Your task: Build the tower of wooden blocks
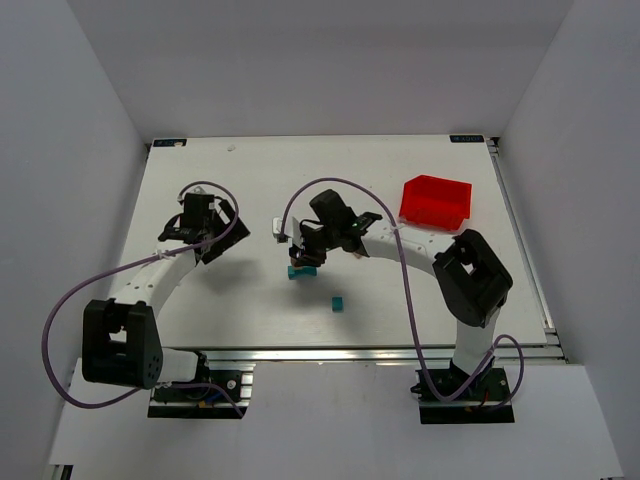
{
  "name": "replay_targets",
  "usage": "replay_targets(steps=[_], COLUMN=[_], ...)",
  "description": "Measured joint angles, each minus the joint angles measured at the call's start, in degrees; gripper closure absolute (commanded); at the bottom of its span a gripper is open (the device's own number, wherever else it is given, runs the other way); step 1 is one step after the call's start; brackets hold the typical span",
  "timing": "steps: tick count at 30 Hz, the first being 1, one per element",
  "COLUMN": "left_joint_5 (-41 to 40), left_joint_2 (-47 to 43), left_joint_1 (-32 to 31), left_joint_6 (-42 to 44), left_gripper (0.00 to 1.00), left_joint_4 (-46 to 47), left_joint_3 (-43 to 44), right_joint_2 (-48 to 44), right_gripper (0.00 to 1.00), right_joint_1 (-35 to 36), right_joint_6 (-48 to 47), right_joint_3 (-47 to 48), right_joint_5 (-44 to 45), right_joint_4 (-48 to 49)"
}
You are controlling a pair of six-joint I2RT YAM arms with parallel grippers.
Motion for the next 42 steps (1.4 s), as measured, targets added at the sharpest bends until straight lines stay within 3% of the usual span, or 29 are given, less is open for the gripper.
replay_targets(steps=[13, 42], left_joint_5=[0.24, 1.07], left_joint_2=[0.0, -0.02], left_joint_1=[0.0, -0.15], left_joint_6=[0.2, 1.33], left_gripper=[0.02, 0.02], left_joint_4=[2.43, 5.57], left_joint_3=[-0.37, -1.42], right_joint_2=[1.46, 2.97], right_gripper=[1.0, 0.88], right_joint_1=[0.28, 0.28], right_joint_6=[0.79, -3.39], right_joint_3=[1.09, 1.01], right_joint_5=[1.05, -0.22], right_joint_4=[1.57, 1.18])
